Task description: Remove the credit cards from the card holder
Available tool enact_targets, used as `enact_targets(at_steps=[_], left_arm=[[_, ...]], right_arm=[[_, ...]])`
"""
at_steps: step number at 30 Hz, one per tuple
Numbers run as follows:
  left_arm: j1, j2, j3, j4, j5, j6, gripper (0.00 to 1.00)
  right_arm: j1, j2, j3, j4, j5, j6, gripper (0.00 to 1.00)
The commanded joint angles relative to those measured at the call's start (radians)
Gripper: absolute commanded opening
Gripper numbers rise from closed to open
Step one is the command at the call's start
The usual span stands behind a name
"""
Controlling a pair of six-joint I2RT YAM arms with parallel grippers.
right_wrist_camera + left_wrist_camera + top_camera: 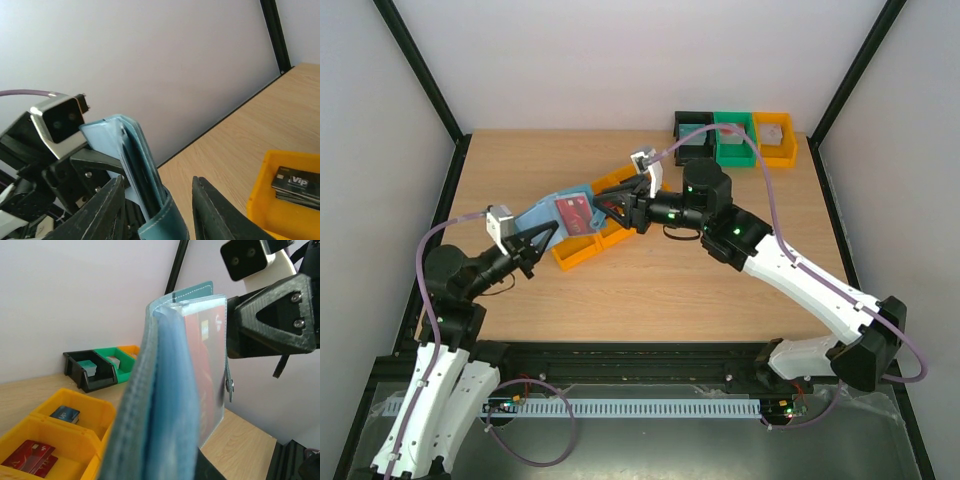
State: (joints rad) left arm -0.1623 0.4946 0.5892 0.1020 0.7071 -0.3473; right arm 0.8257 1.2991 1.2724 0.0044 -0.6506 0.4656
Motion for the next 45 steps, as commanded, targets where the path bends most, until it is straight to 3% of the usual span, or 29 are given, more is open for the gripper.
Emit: enact_targets(at_steps=[1,12,16,21,25,26,30,35,42,45], left_arm=[[0.005,0.005,0.008,0.056,0.01,-0.007,0.02],[0.043,0.011,0.042,0.034,0.028,-0.027,0.02],[0.043,-0.007,0.031,0.072,0.042,-0.029,0.02],[0.057,-0.001,0.041,0.012,0.06,-0.019,0.02],[0.059,-0.003,0.031,0.062,0.05,-0.039,0.02],[0.06,0.003,0.038,0.059,0.057,-0.042,0.02],[0.064,0.042,0.062,0.038,0.062,-0.036,0.02],[0.075,0.061,0.078,0.083,0.042,-0.076,0.02],[0.066,0.077,0.081,0.066,0.04,-0.068,0.02],[0.066,0.086,0.099,0.034,0.026,-0.037,0.02]], right_arm=[[-0.001,0.011,0.023,-0.033,0.039,-0.03,0.37],[-0.003,0.066,0.109,-0.106,0.005,-0.073,0.37],[-0.003,0.095,0.133,-0.116,-0.022,-0.082,0.31],[-0.003,0.128,0.149,-0.105,-0.081,-0.063,0.13],[-0.003,0.16,0.163,-0.129,-0.093,-0.051,0.1],[-0.001,0.168,0.169,-0.134,-0.094,-0.052,0.11],[0.016,0.178,0.164,-0.106,-0.164,-0.075,0.38],[0.051,0.208,0.204,-0.131,-0.177,-0.09,0.6],[0.065,0.182,0.229,-0.191,-0.024,-0.176,0.76],[0.066,0.148,0.216,-0.193,0.112,-0.194,0.83]])
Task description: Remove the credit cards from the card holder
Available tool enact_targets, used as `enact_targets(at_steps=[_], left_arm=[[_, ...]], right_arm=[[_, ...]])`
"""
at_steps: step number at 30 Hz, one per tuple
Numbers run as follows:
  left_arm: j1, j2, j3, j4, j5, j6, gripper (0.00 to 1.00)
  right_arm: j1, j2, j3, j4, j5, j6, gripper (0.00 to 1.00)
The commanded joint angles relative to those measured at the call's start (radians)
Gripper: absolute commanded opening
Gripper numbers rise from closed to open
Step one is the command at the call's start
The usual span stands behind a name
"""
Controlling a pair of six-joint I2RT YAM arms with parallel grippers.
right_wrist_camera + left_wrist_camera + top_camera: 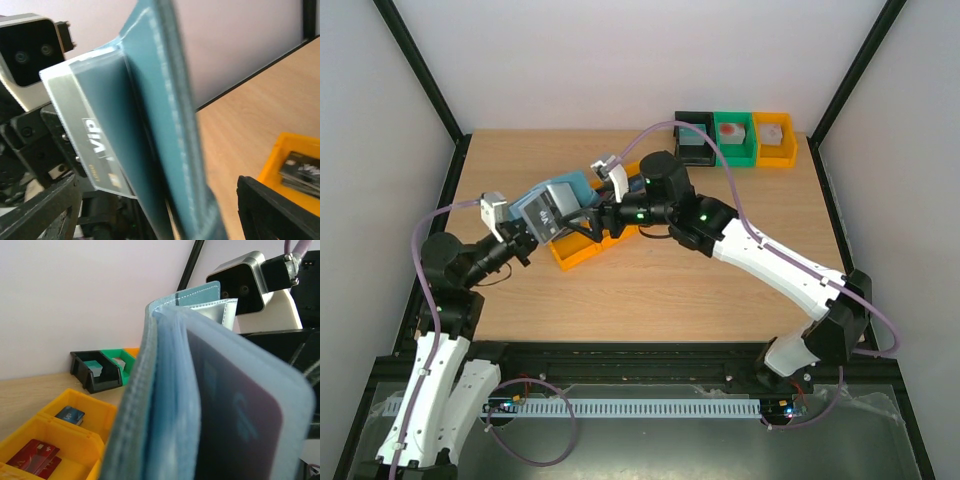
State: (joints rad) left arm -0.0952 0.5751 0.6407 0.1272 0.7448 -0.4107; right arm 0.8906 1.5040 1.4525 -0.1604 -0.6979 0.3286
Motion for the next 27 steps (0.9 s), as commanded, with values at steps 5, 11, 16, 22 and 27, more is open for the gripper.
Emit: enact_targets(at_steps=[5,11,16,22,27], left_arm=[[-0.001,0.007,0.046,0.037,0.016,0.013,0.02],[0.008,0.009,0.054,0.047,0.041,-0.052,0.02],[0.018,0.012,0.012,0.122,0.015,-0.227,0.02],[0.019,0.014,0.002,0.153,0.04,-0.213,0.02],[0.019,0.012,-0.011,0.194,0.072,-0.225,0.02]], right_arm=[[0.029,-0.021,0.06,-0.03,0.247,-0.091,0.99],[0.008,0.009,0.202,-0.108,0.181,-0.158,0.99],[-0.074,-0.121,0.181,-0.203,0.128,-0.168,0.99],[-0.059,-0.181,0.157,-0.205,0.018,-0.02,0.73],[0.071,-0.089,0.118,0.059,-0.236,0.123,0.6]])
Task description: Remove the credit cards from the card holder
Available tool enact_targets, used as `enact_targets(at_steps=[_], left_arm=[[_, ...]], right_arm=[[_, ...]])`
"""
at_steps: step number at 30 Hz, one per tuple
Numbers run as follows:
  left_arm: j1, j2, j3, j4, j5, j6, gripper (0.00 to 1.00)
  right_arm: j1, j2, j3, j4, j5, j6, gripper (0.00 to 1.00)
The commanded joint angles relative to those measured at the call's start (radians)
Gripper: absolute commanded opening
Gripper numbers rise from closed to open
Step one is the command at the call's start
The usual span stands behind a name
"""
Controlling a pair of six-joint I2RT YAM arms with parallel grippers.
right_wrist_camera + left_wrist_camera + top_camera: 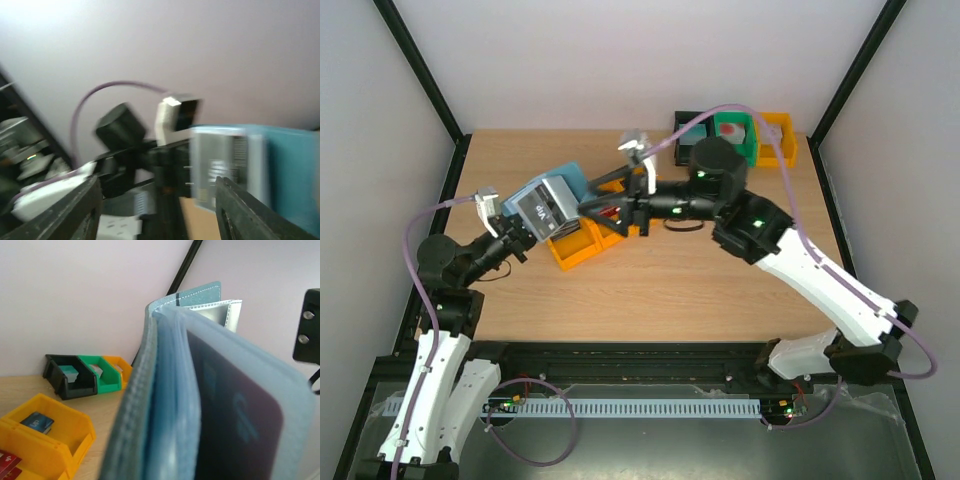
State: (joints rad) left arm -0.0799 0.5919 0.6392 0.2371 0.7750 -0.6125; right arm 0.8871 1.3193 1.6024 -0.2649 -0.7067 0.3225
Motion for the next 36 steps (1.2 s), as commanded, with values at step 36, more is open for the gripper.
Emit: enact_targets(at_steps=[36], left_arm=[[-0.026,-0.029,-0.017,0.174,0.173,-0.008,0.02]], right_arm=[[0.083,0.27,0.085,0.049,-0.275,0.035,0.26]])
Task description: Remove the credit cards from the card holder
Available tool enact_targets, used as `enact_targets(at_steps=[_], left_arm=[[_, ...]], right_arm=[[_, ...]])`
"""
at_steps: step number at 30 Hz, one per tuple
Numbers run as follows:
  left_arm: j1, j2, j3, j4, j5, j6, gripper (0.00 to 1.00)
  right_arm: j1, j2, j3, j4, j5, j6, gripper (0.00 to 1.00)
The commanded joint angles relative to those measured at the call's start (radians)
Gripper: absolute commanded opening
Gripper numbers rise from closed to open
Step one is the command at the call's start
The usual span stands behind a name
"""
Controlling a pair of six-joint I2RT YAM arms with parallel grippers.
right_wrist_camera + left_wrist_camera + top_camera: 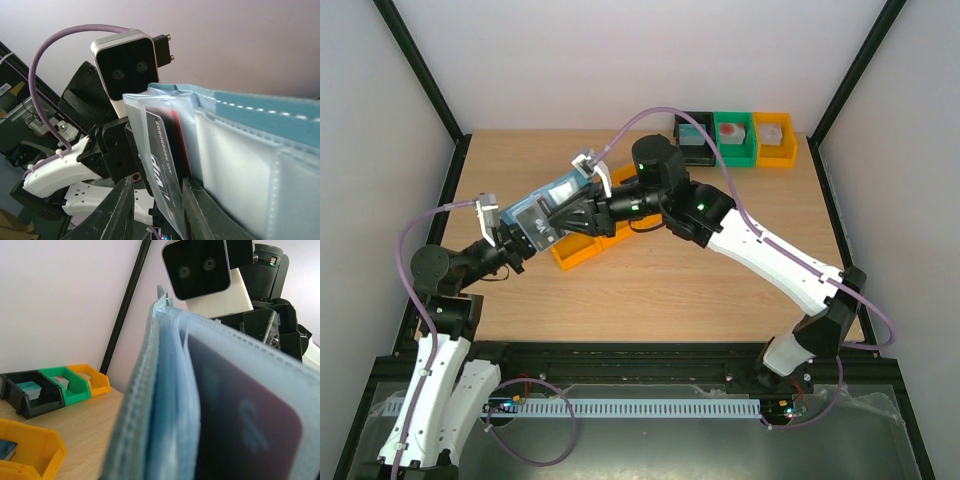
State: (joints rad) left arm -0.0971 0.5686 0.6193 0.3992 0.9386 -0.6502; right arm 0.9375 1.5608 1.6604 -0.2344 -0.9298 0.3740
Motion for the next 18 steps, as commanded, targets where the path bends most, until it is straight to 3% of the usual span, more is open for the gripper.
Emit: enact_targets(at_steps=[1,11,18], left_arm=[[-0.009,-0.006,0.003,0.005,0.006,0.036,0.02],[-0.01,-0.007,0.0,-0.009,-0.006,0.046,0.02],[-0.01,-0.013,-0.007,-0.019,-0.015,0.056,0.02]], right_arm=[[0.033,0.027,0.025,0.023,-0.052,-0.016,0.25],[0.046,0.037,0.023,0.011,-0.062,-0.031,0.04],[0.068,0.028,0.027,0.007,-0.061,-0.057,0.1]])
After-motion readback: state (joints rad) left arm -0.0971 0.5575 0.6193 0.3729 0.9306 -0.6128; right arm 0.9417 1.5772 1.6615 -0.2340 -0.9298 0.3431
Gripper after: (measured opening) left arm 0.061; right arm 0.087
